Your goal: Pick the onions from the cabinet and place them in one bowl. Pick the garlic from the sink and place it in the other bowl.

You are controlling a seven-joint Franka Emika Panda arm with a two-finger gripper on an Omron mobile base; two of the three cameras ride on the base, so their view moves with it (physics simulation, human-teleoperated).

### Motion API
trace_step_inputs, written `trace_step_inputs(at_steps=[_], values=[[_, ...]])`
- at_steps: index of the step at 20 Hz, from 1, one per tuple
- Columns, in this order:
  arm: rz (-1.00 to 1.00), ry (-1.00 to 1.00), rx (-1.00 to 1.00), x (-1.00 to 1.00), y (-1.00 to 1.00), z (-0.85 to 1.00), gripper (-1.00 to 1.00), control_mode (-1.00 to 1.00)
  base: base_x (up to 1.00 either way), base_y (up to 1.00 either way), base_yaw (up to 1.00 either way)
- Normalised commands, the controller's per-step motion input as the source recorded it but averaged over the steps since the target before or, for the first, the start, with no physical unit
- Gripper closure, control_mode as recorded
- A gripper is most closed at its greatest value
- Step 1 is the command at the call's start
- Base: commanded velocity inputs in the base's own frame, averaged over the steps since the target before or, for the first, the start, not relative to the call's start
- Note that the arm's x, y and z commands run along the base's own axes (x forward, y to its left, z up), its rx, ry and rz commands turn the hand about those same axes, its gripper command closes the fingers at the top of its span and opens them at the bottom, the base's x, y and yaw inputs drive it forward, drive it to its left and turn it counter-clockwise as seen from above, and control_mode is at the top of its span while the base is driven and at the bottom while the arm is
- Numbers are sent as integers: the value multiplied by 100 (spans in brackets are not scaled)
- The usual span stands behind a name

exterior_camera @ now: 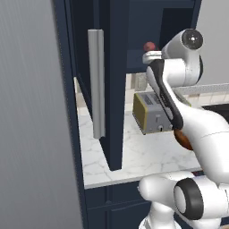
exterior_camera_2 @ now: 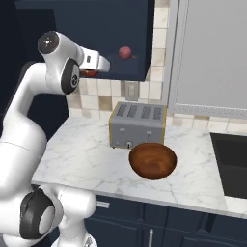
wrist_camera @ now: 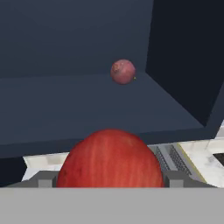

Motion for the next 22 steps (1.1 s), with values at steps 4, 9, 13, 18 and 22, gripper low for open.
trace_step_inputs(at_steps=[4, 9, 13, 18, 22], values=[[-1, 5, 0, -100, -32, -27, 100, -100, 0, 0, 0], [-2, 3, -5, -100, -52, -41, 100, -100, 0, 0, 0], [0, 3, -3, -75, -86, -40, 100, -100, 0, 0, 0], [0, 4, 0, -60, -93, -38, 100, -100, 0, 0, 0], [0, 4, 0, -42, -84, -44, 100, -100, 0, 0, 0]])
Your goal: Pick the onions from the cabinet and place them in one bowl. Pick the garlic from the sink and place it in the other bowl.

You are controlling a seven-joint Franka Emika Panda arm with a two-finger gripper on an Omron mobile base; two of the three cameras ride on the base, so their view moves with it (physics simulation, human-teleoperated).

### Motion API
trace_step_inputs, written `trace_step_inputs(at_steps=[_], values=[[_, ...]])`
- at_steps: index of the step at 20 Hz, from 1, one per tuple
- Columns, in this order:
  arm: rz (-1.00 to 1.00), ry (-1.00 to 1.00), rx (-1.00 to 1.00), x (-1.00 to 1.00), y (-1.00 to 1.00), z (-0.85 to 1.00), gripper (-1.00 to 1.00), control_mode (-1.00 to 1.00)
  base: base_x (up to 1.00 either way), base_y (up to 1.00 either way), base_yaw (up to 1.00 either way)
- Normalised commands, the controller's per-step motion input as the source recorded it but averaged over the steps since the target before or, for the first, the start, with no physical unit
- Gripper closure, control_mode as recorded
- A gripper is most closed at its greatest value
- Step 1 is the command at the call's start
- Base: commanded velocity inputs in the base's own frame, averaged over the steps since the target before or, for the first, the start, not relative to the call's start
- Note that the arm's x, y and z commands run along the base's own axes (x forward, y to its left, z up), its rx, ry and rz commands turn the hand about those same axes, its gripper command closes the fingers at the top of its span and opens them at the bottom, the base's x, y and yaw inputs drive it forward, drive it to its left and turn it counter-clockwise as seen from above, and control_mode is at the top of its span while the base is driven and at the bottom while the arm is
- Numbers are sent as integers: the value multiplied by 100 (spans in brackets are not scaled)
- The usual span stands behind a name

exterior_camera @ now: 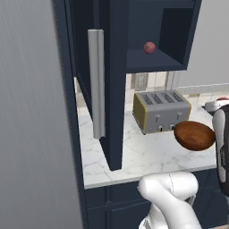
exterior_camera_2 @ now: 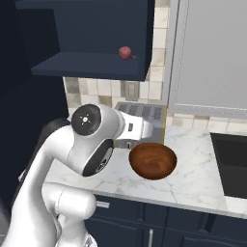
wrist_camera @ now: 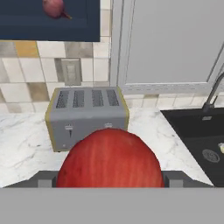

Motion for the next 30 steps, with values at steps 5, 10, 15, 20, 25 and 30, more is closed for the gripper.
trace_step_inputs(at_steps=[5, 10, 15, 20, 25, 30], values=[[-2, 6, 0, -1, -54, -38, 100, -100, 0, 0, 0], [-3, 12, -4, 31, -33, -29, 100, -100, 0, 0, 0], [2, 17, 0, 31, -6, -29, 100, -100, 0, 0, 0], [7, 25, 0, 13, 5, -40, 100, -100, 0, 0, 0], [9, 11, 4, 16, 0, -52, 100, -100, 0, 0, 0], [12, 1, 0, 35, 7, -40, 100, -100, 0, 0, 0]])
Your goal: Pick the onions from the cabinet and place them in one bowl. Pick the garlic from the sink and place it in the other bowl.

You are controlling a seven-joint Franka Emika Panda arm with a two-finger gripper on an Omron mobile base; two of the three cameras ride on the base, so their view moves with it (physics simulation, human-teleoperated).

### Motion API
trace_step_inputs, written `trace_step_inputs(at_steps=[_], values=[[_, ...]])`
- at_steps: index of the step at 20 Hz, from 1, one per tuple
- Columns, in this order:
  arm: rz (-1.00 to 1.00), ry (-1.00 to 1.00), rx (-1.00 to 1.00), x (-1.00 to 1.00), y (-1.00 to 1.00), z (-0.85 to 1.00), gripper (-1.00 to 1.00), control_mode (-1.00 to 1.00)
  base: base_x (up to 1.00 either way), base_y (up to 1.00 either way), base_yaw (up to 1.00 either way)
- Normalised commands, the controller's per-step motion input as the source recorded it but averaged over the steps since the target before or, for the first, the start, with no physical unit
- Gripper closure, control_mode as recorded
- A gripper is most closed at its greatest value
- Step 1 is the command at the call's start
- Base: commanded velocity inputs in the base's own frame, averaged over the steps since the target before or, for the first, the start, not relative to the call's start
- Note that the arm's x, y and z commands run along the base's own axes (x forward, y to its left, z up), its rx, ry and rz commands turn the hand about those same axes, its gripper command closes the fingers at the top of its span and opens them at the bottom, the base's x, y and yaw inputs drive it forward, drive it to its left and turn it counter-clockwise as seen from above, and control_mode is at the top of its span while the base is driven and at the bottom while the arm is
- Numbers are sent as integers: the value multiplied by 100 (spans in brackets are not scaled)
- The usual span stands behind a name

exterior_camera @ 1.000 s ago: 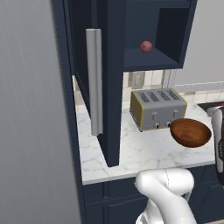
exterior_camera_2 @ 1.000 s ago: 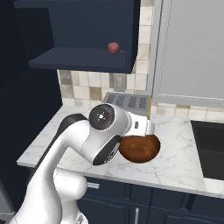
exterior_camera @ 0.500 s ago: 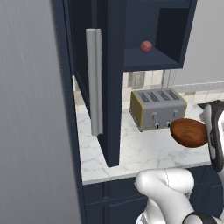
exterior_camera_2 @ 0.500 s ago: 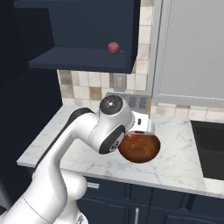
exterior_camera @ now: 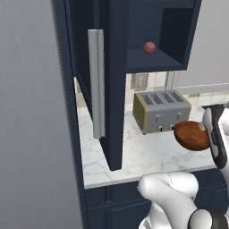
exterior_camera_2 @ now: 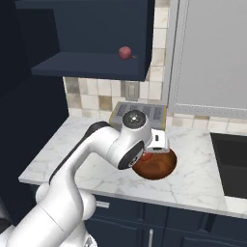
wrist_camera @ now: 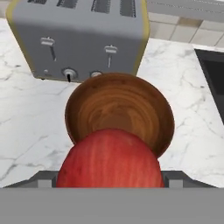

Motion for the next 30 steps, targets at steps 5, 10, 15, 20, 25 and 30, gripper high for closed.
trace_step_inputs(at_steps=[5, 10, 15, 20, 25, 30], values=[[11, 6, 0, 38, -2, -28, 100, -100, 0, 0, 0], [3, 0, 0, 38, -17, -18, 100, -100, 0, 0, 0], [1, -1, -1, 41, -2, -36, 100, -100, 0, 0, 0], [3, 0, -1, 43, -12, -41, 100, -100, 0, 0, 0], [3, 3, 0, 30, -18, -41, 100, -100, 0, 0, 0], [1, 6, 0, 20, -16, -37, 100, -100, 0, 0, 0]])
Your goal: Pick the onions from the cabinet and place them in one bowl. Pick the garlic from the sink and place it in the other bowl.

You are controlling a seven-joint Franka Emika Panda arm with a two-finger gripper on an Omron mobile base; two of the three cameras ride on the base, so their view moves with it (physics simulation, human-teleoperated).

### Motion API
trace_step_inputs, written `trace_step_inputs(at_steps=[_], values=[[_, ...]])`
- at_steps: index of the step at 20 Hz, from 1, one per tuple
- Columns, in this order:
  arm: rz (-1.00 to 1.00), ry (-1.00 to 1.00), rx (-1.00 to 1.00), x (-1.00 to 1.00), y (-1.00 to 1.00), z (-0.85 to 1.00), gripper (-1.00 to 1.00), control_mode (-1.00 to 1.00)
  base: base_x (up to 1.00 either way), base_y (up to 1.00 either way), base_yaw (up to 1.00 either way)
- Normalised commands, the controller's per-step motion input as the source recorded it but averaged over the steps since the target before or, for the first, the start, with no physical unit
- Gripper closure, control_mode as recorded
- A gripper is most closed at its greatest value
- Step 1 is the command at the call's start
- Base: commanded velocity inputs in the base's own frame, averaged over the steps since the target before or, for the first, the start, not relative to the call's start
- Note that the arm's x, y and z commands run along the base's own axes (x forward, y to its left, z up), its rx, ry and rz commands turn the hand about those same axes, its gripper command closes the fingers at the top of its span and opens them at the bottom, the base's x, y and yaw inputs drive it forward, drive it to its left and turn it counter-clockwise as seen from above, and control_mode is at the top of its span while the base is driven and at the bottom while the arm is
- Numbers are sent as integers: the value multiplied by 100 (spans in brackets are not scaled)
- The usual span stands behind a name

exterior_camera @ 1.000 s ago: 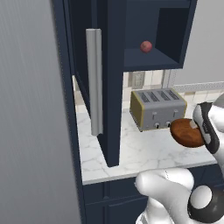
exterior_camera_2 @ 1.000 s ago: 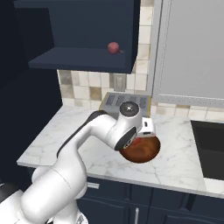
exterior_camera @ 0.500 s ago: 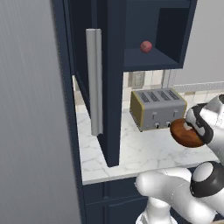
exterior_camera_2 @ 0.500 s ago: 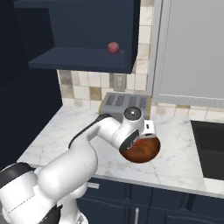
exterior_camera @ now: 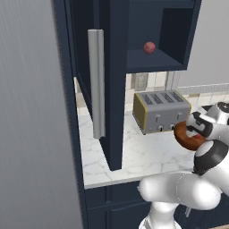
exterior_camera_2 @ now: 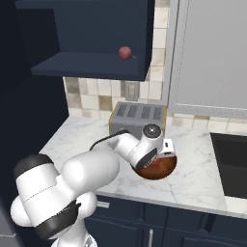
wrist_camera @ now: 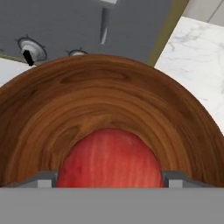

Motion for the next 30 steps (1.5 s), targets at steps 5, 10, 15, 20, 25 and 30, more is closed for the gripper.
trace_step_inputs(at_steps=[5, 10, 15, 20, 25, 30], values=[[1, 2, 1, 3, -7, -20, 100, -100, 0, 0, 0], [-1, 2, 0, 2, 3, -7, -100, -100, 0, 0, 0], [0, 1, -3, 3, 1, 14, -100, -100, 0, 0, 0], [-2, 0, -5, 0, -5, 18, -100, -100, 0, 0, 0], [-10, 1, -2, -1, -12, 39, -100, -100, 0, 0, 0], [-16, -5, 7, -39, -8, 48, -100, -100, 0, 0, 0]])
